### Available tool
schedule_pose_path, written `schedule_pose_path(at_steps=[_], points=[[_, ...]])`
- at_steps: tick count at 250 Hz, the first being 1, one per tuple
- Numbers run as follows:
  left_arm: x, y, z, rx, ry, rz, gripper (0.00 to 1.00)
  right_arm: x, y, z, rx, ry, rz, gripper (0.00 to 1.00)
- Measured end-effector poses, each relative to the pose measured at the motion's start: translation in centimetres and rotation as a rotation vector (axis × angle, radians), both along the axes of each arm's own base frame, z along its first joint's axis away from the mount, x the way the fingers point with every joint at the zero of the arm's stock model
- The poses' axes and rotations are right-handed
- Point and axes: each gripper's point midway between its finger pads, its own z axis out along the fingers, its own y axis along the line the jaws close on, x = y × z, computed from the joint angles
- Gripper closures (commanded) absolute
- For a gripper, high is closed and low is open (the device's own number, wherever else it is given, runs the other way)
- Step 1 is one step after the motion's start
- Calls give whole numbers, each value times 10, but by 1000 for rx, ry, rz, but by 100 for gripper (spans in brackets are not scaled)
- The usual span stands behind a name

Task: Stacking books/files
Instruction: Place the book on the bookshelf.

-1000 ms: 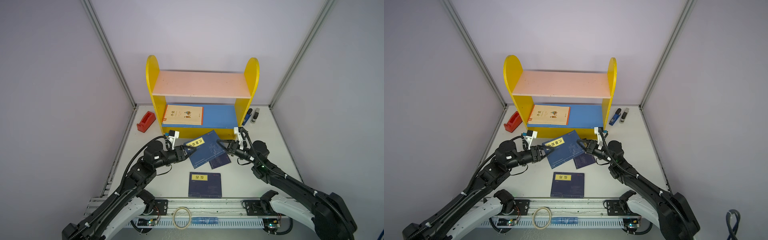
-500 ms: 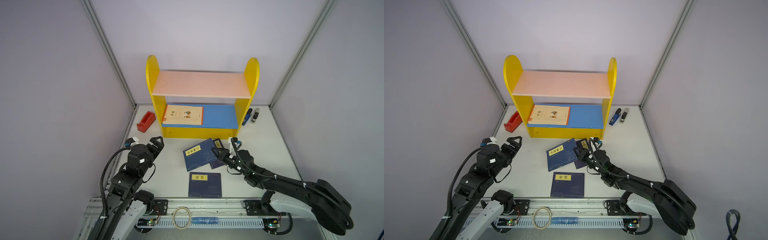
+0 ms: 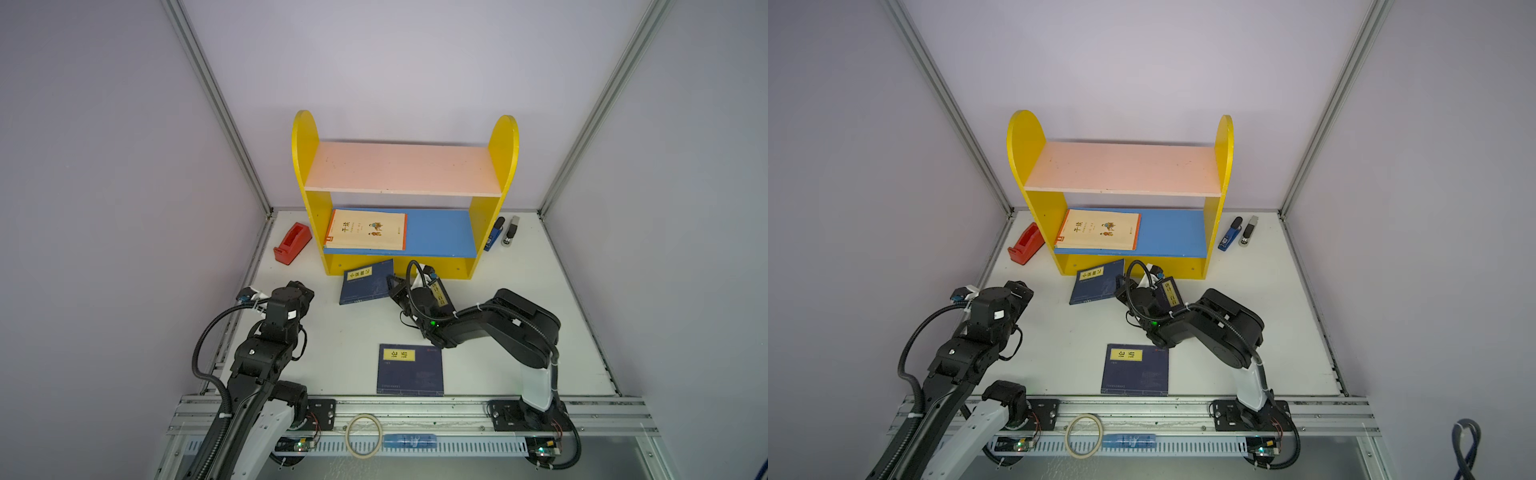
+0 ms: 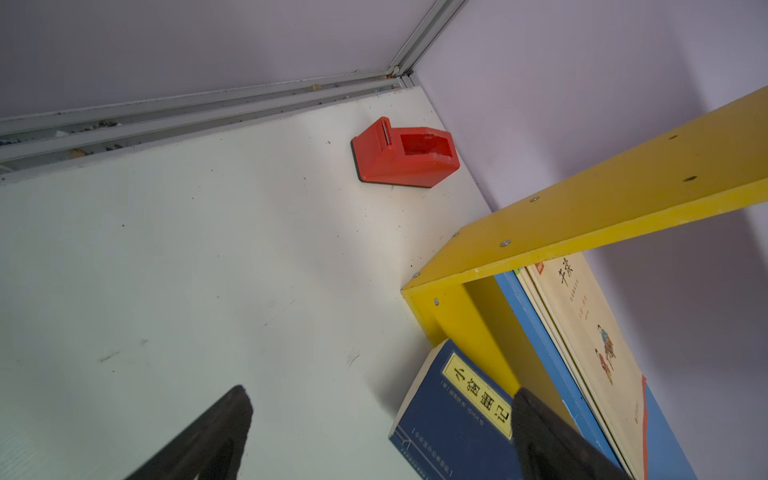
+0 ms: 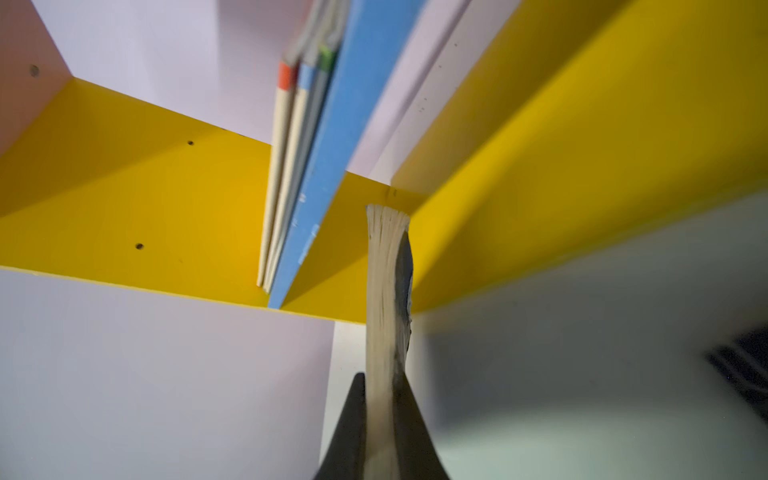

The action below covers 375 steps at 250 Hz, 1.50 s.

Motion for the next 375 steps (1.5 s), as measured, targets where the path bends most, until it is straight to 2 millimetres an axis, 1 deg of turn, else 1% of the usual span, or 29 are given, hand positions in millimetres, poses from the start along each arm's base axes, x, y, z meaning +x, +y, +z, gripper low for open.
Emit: schedule_pose_path(at_steps=[15,26,50,73,96,124,146,163,174,191,216,249,307,375], points=[[-1,1,1,9,-13,2,0,6,2,6,27,-22,-23,100],[-2,2,0,11,-18,2,0,9,2,5,43,-27,-42,100],[-2,2,1,18,-22,1,0,14,1,-11,46,-13,-72,100],[-1,2,3,23,-22,1,0,20,5,-26,57,1,-81,100],[0,2,4,30,-18,-2,0,25,7,-35,75,-2,-86,100],[1,2,3,33,-13,-3,0,32,2,-40,90,6,-103,100],[2,2,2,33,-11,-3,0,42,-3,-42,117,13,-118,100],[3,2,0,35,-3,-4,0,52,-6,-51,139,28,-120,100],[3,2,-1,37,3,-4,0,56,-8,-60,149,45,-115,100],[4,1,-2,39,9,-5,0,61,-9,-70,157,67,-113,100],[5,1,-2,45,16,-7,0,62,-4,-69,180,73,-88,100],[6,1,-5,46,25,-7,0,65,-3,-70,187,87,-70,100],[8,0,-8,44,39,-17,0,78,-3,-70,227,92,-58,100],[10,-1,-9,36,44,-21,0,91,8,-72,200,138,-31,100]])
